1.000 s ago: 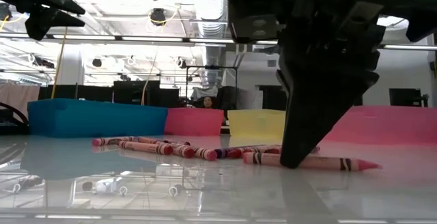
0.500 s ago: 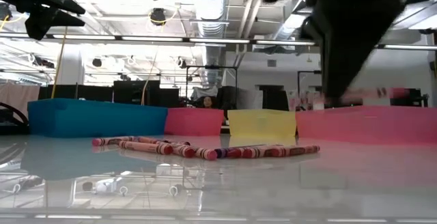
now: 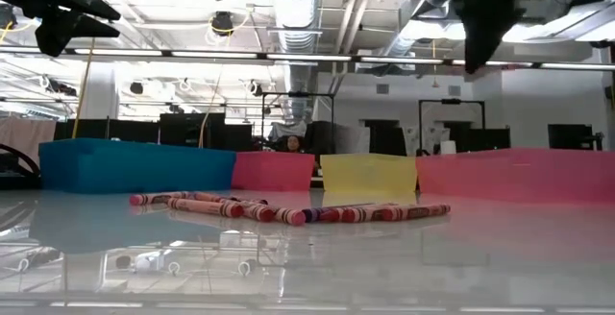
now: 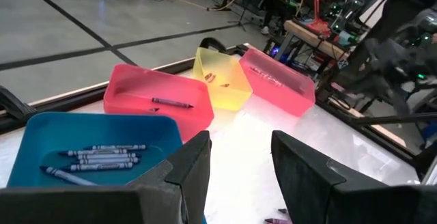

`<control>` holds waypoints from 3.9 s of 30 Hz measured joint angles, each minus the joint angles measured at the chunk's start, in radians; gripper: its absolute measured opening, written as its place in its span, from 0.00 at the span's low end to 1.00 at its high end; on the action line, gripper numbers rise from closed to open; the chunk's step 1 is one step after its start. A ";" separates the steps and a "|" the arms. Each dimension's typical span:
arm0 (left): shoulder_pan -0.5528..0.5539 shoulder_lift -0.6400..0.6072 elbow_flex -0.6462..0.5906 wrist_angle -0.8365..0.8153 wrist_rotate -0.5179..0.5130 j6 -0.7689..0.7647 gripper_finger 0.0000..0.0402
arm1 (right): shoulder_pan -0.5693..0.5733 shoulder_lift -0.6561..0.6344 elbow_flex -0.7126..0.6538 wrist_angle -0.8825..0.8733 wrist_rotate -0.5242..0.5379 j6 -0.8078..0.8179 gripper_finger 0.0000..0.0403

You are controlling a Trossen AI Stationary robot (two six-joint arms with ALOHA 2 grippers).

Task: Sort crayons
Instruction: Put the pink crayon into the right pink bin, then put the red crayon into the yellow bin

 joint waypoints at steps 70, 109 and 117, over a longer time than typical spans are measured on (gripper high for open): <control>0.000 0.000 0.000 -0.012 0.001 0.004 0.36 | 0.066 0.169 -0.353 1.086 -0.325 -0.965 0.31; 0.000 0.000 0.000 -0.020 0.000 -0.019 0.36 | 0.043 0.169 -0.217 0.972 -0.349 -0.990 0.31; 0.000 0.000 0.000 -0.020 0.000 -0.019 0.36 | -0.010 0.168 -0.266 0.853 -0.376 -1.001 0.31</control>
